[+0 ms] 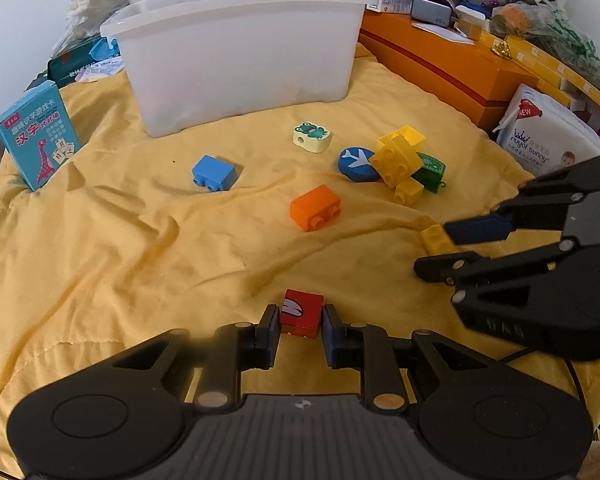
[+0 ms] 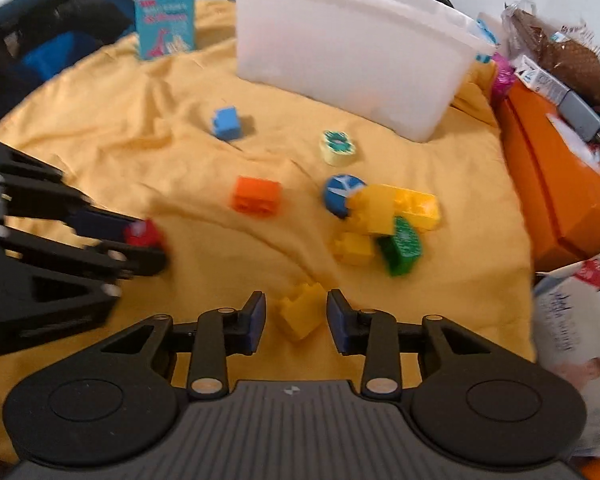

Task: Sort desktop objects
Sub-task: 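Grasp the small yellow brick with the right tool, then carry both bricks over the white bin and open both tools to drop them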

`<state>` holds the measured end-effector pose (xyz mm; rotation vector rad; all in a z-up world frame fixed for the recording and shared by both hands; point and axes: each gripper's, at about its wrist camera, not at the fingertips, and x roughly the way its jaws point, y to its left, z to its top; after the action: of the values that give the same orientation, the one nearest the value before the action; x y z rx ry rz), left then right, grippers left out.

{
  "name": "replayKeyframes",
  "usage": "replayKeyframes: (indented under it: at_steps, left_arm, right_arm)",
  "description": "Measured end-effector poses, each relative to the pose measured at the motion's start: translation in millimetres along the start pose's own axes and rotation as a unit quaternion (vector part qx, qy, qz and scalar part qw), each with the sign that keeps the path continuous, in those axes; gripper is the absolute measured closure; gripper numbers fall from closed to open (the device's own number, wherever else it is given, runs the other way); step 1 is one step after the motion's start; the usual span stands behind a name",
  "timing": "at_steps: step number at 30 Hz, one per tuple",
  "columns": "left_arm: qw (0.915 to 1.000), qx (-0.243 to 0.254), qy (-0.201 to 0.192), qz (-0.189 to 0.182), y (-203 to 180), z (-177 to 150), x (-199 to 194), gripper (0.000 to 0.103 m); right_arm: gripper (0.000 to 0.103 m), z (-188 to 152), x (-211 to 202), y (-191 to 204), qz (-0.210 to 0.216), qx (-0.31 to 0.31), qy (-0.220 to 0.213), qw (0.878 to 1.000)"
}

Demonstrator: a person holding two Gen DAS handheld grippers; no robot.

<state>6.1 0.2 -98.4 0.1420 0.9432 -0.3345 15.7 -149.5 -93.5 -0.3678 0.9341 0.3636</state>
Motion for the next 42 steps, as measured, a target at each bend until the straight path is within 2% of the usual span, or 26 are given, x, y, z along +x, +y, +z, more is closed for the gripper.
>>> replayKeyframes:
  at_steps: [3, 6, 9, 12, 14, 16, 19, 23, 27, 29, 31, 34, 36, 37, 39, 42]
  left_arm:
    - [1.0000, -0.002, 0.000, -0.001, 1.1, 0.0, -0.5, 0.078]
    - [0.9999, -0.005, -0.007, -0.008, 2.4, 1.3, -4.0, 0.078]
    - [0.9998, -0.006, -0.006, -0.017, 2.3, 2.8, -2.7, 0.078]
    - [0.9997, -0.009, 0.000, -0.022, 3.3, 4.4, 0.1, 0.078]
    - [0.9996, -0.010, -0.020, -0.018, 7.0, 14.1, -8.2, 0.078]
    - [0.9990, -0.017, -0.041, -0.012, 14.0, 32.2, -18.3, 0.078]
    - [0.9956, -0.029, -0.089, -0.011, 29.2, 72.8, -38.2, 0.078]
    - [0.9863, -0.018, -0.164, 0.005, 46.7, 137.9, -60.8, 0.078]
    - [0.9763, -0.034, -0.214, 0.013, 62.4, 192.2, -64.2, 0.078]
    - [0.9761, -0.038, -0.212, 0.025, 67.5, 214.6, -50.7, 0.078]
    - [0.9782, -0.045, -0.198, 0.042, 71.9, 231.1, -27.9, 0.078]
    - [0.9795, -0.068, -0.180, 0.061, 81.3, 238.4, 2.1, 0.077]
    - [0.9824, -0.088, -0.155, 0.057, 89.0, 237.1, 13.7, 0.069]
    - [0.9834, -0.094, -0.145, 0.055, 90.6, 236.1, 15.5, 0.067]
    - [0.9828, -0.096, -0.150, 0.049, 91.5, 231.3, 12.4, 0.064]
    - [0.9815, -0.092, -0.163, 0.043, 88.4, 226.1, -2.4, 0.063]
  right_arm:
    - [0.076, -2.7, 6.9, -11.4, 0.011, 0.027, 0.019, 0.999]
    - [0.084, -5.2, 2.9, -17.9, 0.022, 0.045, 0.012, 0.999]
    - [0.084, -2.4, -9.3, -19.5, 0.046, 0.054, -0.015, 0.997]
    - [0.084, 1.4, -3.2, -20.4, 0.057, 0.057, -0.011, 0.997]
    - [0.084, 2.2, 2.4, -20.9, 0.068, 0.063, 0.002, 0.996]
    - [0.084, 6.6, -1.9, -23.5, 0.073, 0.060, -0.006, 0.996]
    - [0.084, 29.2, -16.4, -36.7, 0.082, 0.066, -0.041, 0.994]
    - [0.084, 81.1, -41.7, -63.9, 0.070, 0.072, -0.123, 0.987]
    - [0.084, 136.0, -54.4, -96.3, 0.046, 0.098, -0.192, 0.975]
    - [0.084, 158.3, -50.4, -107.9, 0.033, 0.102, -0.213, 0.971]
    - [0.084, 176.5, -34.2, -119.6, 0.031, 0.113, -0.214, 0.970]
    - [0.083, 194.1, -1.4, -126.3, 0.027, 0.136, -0.182, 0.974]
    - [0.082, 197.7, 17.6, -126.1, 0.029, 0.145, -0.158, 0.976]
    - [0.080, 198.3, 23.0, -125.2, 0.032, 0.147, -0.151, 0.977]
    - [0.069, 196.0, 26.8, -121.3, 0.027, 0.138, -0.143, 0.980]
    - [0.070, 196.2, 23.4, -119.9, 0.024, 0.123, -0.150, 0.981]
